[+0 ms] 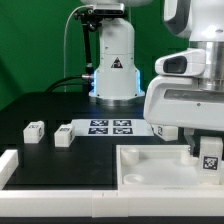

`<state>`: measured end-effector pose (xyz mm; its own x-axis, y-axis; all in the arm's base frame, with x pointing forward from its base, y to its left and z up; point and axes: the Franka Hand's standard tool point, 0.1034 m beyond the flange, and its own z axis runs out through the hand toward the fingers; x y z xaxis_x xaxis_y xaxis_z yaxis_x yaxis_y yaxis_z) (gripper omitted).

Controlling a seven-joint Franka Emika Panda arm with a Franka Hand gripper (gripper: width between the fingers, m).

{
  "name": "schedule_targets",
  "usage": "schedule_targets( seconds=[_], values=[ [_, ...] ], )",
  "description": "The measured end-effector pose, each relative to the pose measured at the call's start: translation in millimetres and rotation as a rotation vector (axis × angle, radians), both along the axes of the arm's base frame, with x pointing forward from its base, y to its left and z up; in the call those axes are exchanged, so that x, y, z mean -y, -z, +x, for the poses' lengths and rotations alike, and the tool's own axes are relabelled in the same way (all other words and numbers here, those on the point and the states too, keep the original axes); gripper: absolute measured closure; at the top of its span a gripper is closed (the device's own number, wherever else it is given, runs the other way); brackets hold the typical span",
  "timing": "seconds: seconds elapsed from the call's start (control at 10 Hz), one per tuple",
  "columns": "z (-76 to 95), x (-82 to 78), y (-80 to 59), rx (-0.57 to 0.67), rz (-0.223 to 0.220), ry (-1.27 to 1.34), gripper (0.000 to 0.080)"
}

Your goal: Assemble one leg

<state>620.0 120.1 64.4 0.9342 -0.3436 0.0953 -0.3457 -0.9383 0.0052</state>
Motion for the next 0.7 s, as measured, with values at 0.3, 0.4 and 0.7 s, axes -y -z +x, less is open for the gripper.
schedule_targets(
  seconds=[0.3,0.4,0.7],
  values=[
    [0.6,12.8,-0.5,0.008,-0.006,0.206,0.0504],
    [0.8,16.3,-0.7,0.011,-0.01,0.248,0.0504],
    [-2.2,33.7,-0.6,0.019,-0.027,0.465,0.0495]
  ],
)
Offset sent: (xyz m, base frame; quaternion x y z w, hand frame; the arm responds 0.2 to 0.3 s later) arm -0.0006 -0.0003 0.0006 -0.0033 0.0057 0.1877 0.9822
